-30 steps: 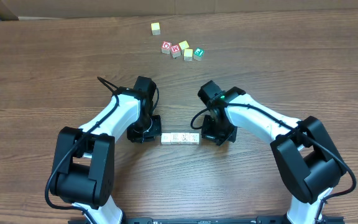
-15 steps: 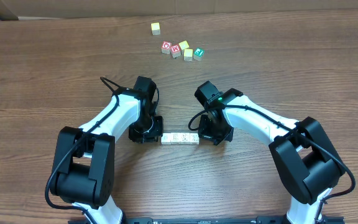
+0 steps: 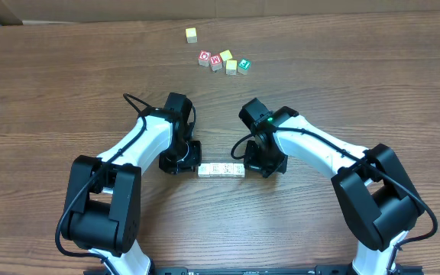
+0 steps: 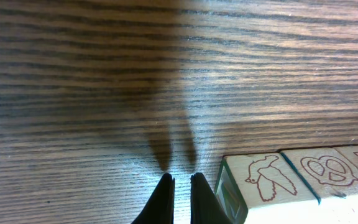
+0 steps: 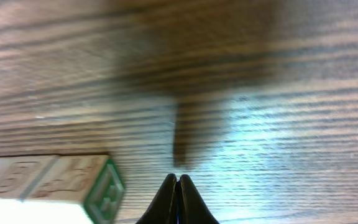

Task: Flip 4 blocks

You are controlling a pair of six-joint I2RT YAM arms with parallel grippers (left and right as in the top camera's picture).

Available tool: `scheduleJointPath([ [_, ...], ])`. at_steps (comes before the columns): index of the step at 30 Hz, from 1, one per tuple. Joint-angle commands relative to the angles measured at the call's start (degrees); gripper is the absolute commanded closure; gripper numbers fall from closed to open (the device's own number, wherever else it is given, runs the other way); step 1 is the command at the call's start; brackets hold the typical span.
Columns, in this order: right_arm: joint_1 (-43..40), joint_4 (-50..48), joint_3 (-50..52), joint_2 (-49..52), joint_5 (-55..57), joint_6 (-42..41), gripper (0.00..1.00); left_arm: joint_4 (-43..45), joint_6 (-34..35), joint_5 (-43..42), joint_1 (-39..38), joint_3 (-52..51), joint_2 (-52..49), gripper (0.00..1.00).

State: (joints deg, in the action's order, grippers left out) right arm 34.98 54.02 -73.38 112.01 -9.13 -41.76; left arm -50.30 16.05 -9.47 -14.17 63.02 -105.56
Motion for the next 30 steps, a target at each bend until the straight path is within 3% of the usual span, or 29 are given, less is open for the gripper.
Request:
scheduleJointPath([
  [1,0.1,-0.3,-2.0,-1.6,-1.6,0.3,0.96,0.2,-1.3,-1.7,-0.1,-0.2,-0.8,0.96],
  [30,2.7,-2.2,-1.9,-1.5,-3.8,-0.2,0.96,2.0,-1.3,-6.1,-0.2,-0.2,-0.8,0.96],
])
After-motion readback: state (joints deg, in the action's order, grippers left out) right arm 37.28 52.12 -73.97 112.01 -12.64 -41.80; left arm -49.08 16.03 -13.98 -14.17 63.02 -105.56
